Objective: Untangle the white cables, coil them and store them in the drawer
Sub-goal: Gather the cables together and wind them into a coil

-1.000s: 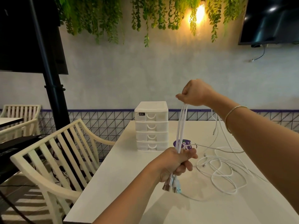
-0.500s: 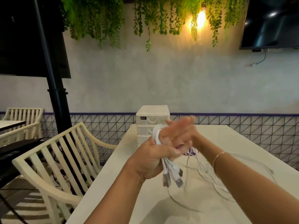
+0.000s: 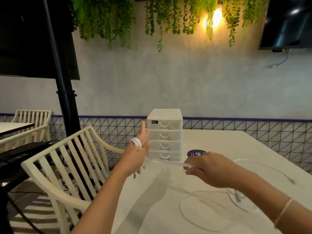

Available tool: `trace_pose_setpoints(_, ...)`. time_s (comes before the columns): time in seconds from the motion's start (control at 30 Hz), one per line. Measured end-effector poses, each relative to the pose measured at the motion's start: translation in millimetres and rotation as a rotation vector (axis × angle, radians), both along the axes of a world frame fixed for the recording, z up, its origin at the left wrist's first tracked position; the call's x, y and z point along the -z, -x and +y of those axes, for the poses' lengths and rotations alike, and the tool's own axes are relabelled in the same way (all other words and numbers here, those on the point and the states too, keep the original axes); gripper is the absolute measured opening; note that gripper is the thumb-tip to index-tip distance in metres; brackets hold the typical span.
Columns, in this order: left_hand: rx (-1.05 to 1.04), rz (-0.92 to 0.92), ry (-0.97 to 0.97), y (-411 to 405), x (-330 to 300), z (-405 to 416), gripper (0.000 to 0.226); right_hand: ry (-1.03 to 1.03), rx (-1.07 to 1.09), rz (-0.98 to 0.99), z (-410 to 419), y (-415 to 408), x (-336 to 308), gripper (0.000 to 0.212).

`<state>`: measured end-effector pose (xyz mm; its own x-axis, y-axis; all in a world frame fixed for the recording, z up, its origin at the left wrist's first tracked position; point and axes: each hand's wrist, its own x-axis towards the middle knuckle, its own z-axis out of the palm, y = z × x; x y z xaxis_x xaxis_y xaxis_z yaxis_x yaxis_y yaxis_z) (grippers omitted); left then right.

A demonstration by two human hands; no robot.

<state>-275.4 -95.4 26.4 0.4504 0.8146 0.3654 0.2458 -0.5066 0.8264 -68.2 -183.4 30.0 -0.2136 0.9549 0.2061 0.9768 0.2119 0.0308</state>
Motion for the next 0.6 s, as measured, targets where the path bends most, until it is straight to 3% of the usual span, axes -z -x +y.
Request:
trace_pose_setpoints(0.13,-0.135,0.214,-0.032,1,8,5,0.068,0.038,0.041,0.0,-15,-13,-27,0.027)
trace_pose_setpoints(0.23,-0.053,0.277,0.03,-9,16,6,0.074,-0.01,0.072,-0.022,-16,-17,-44,0.032)
trace_pose_setpoints(0.37,0.073,0.37,0.025,-29,27,-10,0.058,-0.069,0.05,0.063,-6,-20,-68,0.038)
trace_pose_setpoints(0.53,0.309,0.11,0.167,-48,39,-40,0.04,-0.162,0.012,0.179,7,-26,-87,0.03)
trace_pose_setpoints(0.6,0.408,0.016,0.303,-50,42,-46,0.076,-0.168,0.002,0.223,10,-27,-89,0.029)
